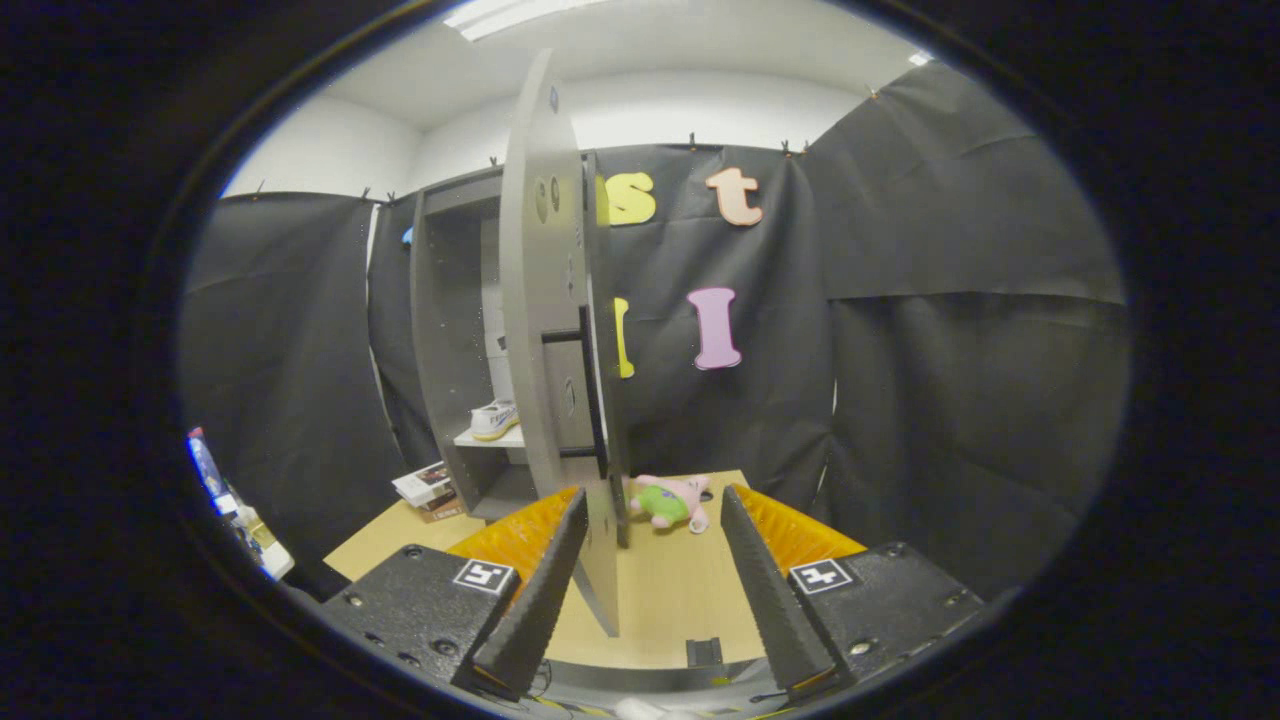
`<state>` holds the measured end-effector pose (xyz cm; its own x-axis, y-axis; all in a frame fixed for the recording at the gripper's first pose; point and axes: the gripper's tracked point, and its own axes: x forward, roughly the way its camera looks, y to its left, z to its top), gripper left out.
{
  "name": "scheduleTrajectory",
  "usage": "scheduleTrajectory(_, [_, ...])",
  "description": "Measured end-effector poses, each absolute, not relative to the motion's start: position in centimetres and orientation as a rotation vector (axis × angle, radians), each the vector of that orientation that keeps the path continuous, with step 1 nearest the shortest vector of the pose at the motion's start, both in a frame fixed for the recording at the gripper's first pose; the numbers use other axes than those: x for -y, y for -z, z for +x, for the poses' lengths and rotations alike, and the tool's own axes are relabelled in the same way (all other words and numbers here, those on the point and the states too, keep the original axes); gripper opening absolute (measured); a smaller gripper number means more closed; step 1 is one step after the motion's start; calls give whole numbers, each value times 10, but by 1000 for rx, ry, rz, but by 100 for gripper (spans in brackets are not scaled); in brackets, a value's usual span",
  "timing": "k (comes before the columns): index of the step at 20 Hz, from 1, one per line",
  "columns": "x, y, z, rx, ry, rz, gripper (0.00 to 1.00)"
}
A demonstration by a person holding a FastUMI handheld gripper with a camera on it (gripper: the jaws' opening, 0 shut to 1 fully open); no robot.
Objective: Open the shoe cabinet door, grab the shoes and put them into the shoe cabinet, then close the shoe cabinet door.
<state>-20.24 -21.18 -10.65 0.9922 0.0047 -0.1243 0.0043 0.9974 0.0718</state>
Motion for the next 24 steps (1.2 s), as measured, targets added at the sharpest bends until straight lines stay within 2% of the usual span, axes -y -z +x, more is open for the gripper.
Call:
scheduleTrajectory(6, [109,184,-216,-198,-13,54,89])
scheduleTrajectory(13, [-34,321,-153,-346,-146,-39,89])
scheduleTrajectory(18, [-89,410,-88,-464,-211,-60,89])
scheduleTrajectory(24, [-101,511,-29,-659,-180,-35,90])
